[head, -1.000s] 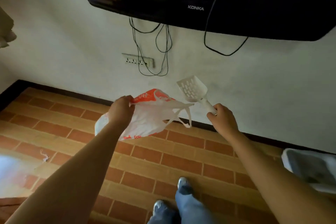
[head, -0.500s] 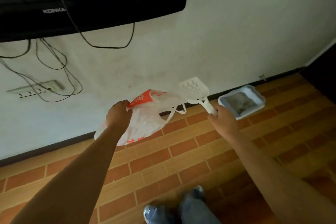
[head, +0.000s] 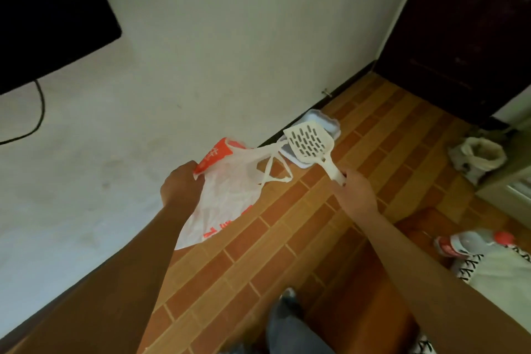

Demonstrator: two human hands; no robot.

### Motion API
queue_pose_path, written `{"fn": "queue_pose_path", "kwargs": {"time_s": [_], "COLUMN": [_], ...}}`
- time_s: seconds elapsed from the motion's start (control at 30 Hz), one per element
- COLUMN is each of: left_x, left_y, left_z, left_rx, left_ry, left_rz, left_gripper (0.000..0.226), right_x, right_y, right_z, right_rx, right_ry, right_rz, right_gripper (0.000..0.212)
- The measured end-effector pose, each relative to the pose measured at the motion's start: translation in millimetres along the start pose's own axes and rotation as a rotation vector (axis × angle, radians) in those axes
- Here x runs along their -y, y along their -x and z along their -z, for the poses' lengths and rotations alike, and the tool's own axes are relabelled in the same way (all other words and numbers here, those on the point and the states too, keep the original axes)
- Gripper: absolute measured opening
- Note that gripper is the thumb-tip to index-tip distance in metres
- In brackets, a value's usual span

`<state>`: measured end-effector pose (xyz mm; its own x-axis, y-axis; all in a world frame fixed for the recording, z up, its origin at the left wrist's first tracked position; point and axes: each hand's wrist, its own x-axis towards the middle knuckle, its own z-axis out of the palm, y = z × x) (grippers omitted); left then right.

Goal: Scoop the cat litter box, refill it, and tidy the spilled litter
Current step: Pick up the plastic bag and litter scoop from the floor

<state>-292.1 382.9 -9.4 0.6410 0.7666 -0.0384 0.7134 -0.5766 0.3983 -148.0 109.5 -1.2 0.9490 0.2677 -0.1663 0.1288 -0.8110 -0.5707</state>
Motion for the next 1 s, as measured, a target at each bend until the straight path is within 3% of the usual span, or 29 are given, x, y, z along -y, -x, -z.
{"fn": "queue_pose_path", "kwargs": {"time_s": [0.27, 1.0], "left_x": [-81.5, -244.5], "left_y": [-36.4, -152.3], "left_z": [-38.9, -113.7], "left_rx": [0.054, 0.083], "left_ry": [-0.081, -0.015], "left_rz": [-0.076, -0.124], "left_gripper": [0.021, 0.026], "right_x": [-55.8, -127.5], "right_y": [-50.8, -204.8], "right_z": [38.8, 108.1], "right_rx": [-0.085, -0.1], "right_ry": [-0.027, -0.076], "right_rz": [-0.144, -0.251], "right_gripper": [0.03, 0.031]}}
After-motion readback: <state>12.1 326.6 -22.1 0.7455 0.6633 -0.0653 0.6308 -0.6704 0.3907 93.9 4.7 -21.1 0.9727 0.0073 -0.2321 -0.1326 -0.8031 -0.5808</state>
